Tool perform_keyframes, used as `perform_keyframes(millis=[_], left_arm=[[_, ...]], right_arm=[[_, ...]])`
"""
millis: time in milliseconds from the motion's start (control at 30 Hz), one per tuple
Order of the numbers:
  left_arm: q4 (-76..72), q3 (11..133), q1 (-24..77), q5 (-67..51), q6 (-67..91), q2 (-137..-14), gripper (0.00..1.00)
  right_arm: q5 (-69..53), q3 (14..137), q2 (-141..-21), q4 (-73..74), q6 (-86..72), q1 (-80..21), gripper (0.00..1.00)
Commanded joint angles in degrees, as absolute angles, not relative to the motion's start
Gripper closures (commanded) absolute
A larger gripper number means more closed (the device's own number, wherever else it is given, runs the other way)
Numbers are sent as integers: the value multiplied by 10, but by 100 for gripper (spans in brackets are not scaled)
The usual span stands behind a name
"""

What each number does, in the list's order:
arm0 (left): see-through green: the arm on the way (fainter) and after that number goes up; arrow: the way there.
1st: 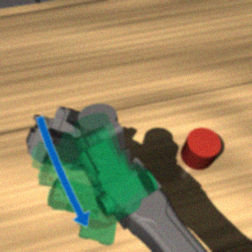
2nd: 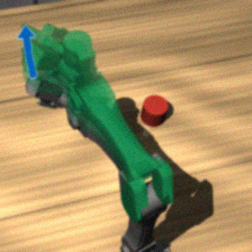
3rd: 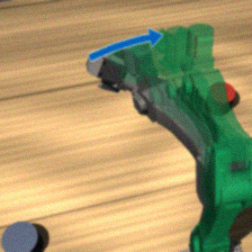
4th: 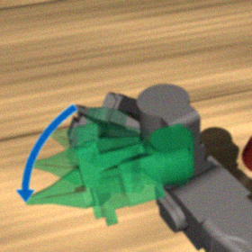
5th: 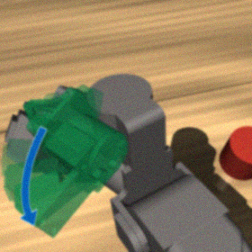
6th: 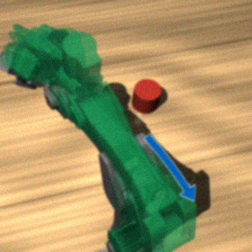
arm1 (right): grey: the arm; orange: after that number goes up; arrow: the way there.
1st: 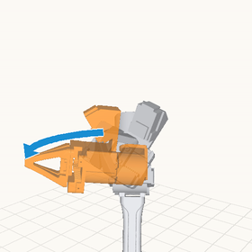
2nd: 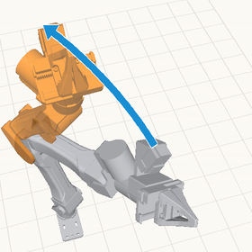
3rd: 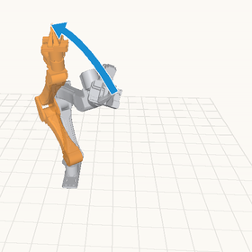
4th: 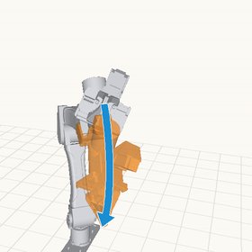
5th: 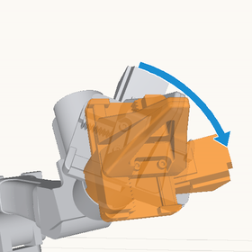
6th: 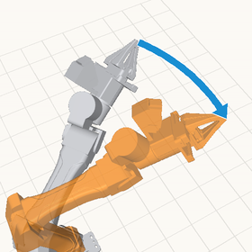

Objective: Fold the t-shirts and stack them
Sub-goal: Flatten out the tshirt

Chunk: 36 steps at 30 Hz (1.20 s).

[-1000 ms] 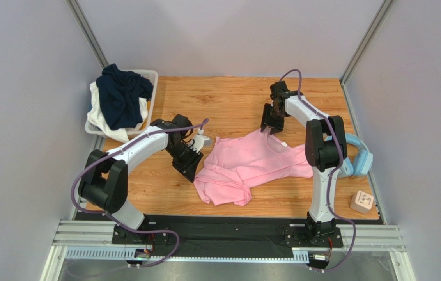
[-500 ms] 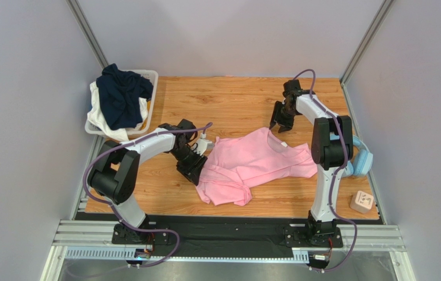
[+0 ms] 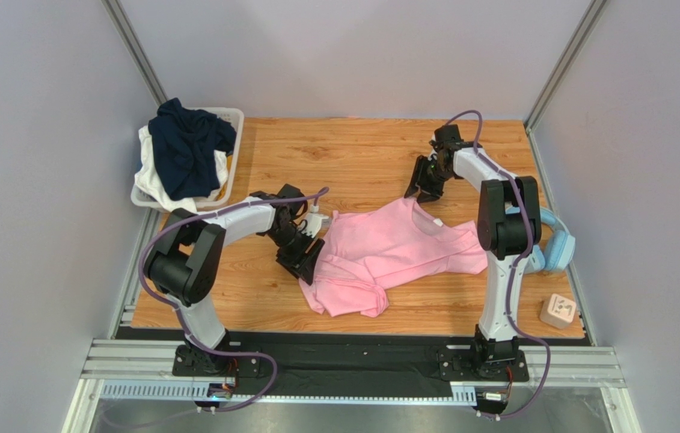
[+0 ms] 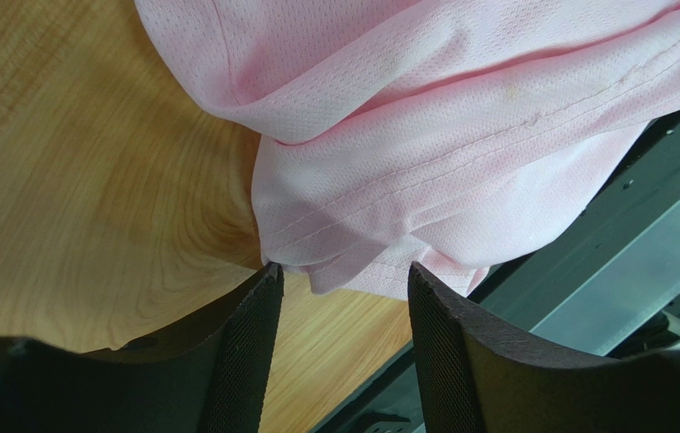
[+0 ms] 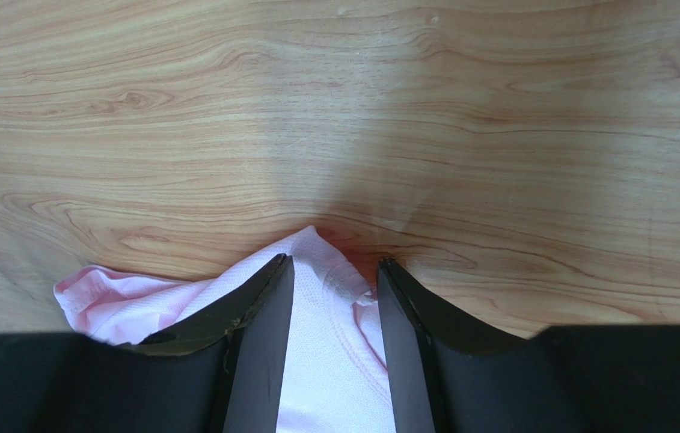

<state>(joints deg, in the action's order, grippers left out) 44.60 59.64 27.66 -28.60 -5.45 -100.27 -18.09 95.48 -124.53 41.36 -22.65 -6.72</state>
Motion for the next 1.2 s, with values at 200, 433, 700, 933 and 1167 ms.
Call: perform_keyframes(millis=[200,433,700,933,1167], left_arm=[[410,610,275,-288,-37,-1029,42],[402,604,271,-295,-34,-1032,86],[430,645,265,-287,-44,-1007,100],[520,798,235,-230,-81,-927,100],[578,929,230,-127,-141,-786,100]], right_arm=[[-201,928,-1233,386,-239,-69,65],[-197,916,-1223,384,-238,-69,81],[-218,918,-1206,382,-247,-69,100],[-237,934,-1099,388,-264,-69,100],[-244,940,-889,405,-280,-69,100]])
